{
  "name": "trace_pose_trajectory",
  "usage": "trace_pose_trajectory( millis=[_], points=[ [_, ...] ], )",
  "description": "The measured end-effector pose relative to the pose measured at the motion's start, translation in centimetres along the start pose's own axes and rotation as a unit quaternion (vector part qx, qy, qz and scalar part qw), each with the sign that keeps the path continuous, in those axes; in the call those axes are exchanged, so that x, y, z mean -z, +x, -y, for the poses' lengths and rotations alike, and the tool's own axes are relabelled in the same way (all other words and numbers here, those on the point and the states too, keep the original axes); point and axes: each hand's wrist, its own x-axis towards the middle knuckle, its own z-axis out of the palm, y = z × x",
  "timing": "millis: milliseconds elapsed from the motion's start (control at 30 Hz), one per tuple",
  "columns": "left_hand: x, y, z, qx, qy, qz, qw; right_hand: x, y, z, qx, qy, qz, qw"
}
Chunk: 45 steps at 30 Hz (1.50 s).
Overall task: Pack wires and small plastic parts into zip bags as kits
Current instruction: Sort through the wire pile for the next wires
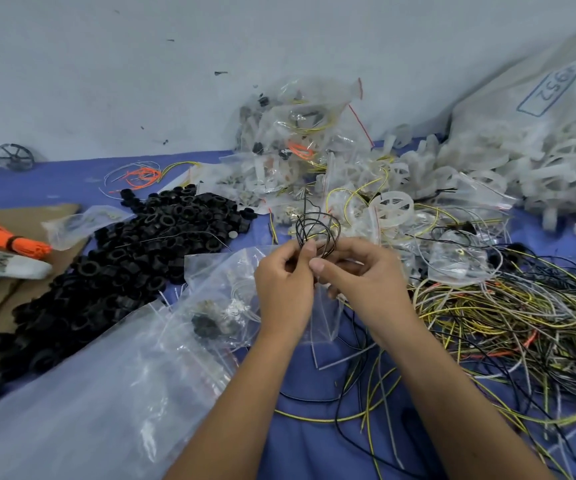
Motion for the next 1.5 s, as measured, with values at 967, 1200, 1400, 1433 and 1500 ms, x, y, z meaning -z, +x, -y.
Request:
trace_pose_trajectory(
  millis=[967, 1200, 1400, 1433, 1500],
  points=[
    [-0.3, -0.9, -0.7, -0.085, 0.139, -0.165, 0.973, 2.1, 0.0, 1.5, 0.021, -0.473, -0.078, 0.877],
    [-0.6, -1.4, -0.6, -0.18, 0.216, -0.099, 0.954, 1.9, -0.3, 2.2, -0.122, -0.169, 0.068, 0.976],
    [-0.3, -1.6, -1.0, -0.243, 0.205, -0.085, 0.944, 1.5, -0.6, 2.1, -0.109, -0.165, 0.172, 0.965],
    [-0.3, -1.7, -1.0, -0.255, 0.204, -0.081, 0.942, 1.4, -0.7, 1.9, -0.115, -0.181, 0.179, 0.96],
    [-0.6, -1.9, -1.1, -0.287, 0.202, -0.071, 0.934, 1.3, -0.7, 1.3, -0.125, -0.234, 0.182, 0.947]
  ],
)
